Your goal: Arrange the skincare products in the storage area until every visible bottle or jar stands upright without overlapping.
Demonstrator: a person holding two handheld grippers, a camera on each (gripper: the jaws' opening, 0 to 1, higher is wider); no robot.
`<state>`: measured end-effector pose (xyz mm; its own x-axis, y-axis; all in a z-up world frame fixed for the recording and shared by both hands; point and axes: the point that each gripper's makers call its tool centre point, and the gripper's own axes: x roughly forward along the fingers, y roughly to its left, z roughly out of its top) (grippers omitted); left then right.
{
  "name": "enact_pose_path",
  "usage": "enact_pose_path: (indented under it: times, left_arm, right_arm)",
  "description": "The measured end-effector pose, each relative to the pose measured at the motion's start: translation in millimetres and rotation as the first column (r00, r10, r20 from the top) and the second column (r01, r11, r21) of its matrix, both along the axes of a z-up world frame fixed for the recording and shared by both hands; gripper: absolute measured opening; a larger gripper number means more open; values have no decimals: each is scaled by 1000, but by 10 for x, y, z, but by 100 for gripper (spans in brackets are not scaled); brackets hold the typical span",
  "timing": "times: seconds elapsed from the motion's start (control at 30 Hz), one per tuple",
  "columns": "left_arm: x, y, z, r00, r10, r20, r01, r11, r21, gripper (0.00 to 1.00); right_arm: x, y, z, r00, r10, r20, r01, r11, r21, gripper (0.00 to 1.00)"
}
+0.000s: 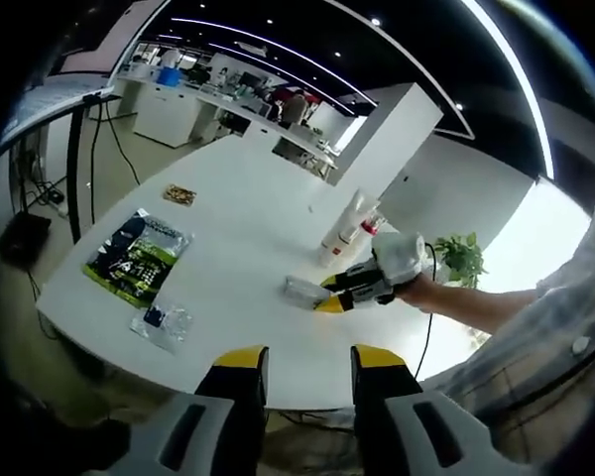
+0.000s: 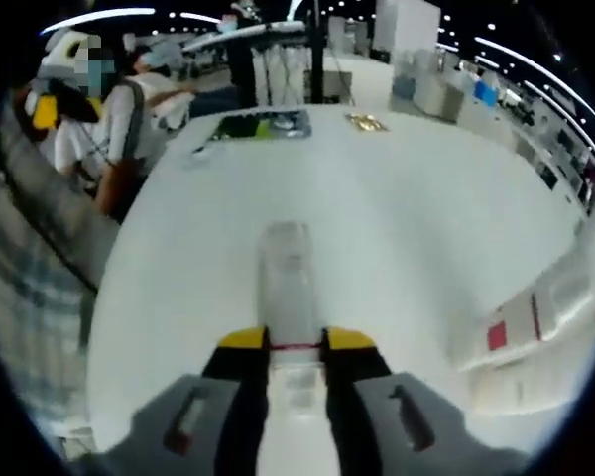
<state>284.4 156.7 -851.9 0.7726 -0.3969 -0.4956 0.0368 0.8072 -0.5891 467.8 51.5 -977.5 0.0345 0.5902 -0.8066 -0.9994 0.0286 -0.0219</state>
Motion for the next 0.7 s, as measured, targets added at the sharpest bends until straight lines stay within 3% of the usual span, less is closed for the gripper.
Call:
enact_pose_path:
  times: [0.07, 0.17, 0.3, 0.33, 0.37, 0.43, 0.47, 0.6, 0.7]
  left_arm:
    - [-2, -9, 2, 1000, -2, -1, 2, 1000, -6, 35]
    - [15, -5, 34, 1000, 19, 9, -19, 999, -48, 37]
    - [58, -45, 59, 1000, 28, -3, -28, 991, -128, 39]
    - [73, -81, 63, 1000, 18, -12, -20, 988, -152, 40]
    - [94, -137, 59, 1000, -5, -28, 0, 982, -187, 41]
    - [173, -226, 73, 999, -37, -24, 31, 976, -215, 46]
    - [220, -293, 82, 998, -61, -26, 53, 971, -235, 49]
    - [334, -501, 121, 991, -132, -28, 119, 953, -278, 55]
    - [410, -660, 100, 979, -199, -44, 179, 943, -280, 56]
  right_arm:
    - [-39, 39, 90, 996, 72, 55, -74, 997, 34, 18]
    - [-66, 53, 289, 983, 111, 143, -122, 990, 72, 18]
    - [-309, 125, 629, 953, 217, 211, -250, 957, 146, 18]
    - [-414, 147, 695, 937, 269, 222, -307, 939, 156, 18]
    - [-603, 196, 844, 892, 359, 274, -413, 894, 173, 18]
    - [-753, 206, 951, 852, 423, 308, -485, 860, 158, 18]
    - [-848, 217, 1015, 823, 466, 326, -532, 834, 150, 18]
    - [-1029, 227, 1184, 772, 530, 352, -600, 789, 129, 18]
    - [-1137, 221, 1316, 753, 553, 356, -629, 764, 143, 18]
